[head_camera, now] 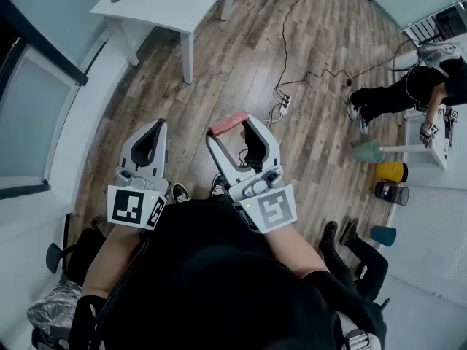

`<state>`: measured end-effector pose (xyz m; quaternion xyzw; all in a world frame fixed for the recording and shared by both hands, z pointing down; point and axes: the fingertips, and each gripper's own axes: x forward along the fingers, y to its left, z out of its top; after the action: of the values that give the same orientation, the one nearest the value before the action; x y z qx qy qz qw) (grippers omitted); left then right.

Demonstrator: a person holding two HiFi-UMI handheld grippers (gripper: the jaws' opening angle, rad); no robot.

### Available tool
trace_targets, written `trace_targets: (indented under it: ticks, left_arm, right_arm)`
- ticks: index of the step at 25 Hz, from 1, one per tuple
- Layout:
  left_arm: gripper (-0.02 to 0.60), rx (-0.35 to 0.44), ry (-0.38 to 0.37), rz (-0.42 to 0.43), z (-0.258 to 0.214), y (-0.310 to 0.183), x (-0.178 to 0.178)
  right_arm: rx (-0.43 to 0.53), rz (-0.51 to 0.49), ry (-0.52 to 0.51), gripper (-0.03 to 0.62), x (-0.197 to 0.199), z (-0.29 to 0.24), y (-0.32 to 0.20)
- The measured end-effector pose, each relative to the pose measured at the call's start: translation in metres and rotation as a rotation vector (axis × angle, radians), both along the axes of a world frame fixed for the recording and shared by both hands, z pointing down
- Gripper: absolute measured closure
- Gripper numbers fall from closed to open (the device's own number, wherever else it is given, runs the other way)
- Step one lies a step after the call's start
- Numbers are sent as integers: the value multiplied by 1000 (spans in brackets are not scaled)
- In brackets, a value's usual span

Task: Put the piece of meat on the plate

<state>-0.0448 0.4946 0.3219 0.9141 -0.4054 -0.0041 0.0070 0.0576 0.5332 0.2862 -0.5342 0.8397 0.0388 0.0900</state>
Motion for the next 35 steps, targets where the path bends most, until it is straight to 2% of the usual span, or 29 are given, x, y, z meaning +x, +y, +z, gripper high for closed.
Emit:
trace_targets:
  ticks: [9,16,22,26,29,35]
  left_arm:
    - [589,25,-9,-1,-4,-5,12]
    - [589,32,-34,12,-2,-2,44]
    - [589,9,-72,-50,11,-7,73]
    - [589,9,-63,-105,11,-18,72]
    - [589,0,-62,-114,14,-33,67]
    - [589,-42,-58,-142,33,-100,43]
  right_arm:
    - [-17,-9,-30,319,11,4,-8]
    - [-15,-37,-45,319,44,11,-17]
    - [-61,-95,-41,319,74,28,-27]
    - [-80,-144,-34,318,72,30,-43]
    - [-79,-168,-29,319,65,28,-64]
    - [-101,-177,-21,318,44,38,-131]
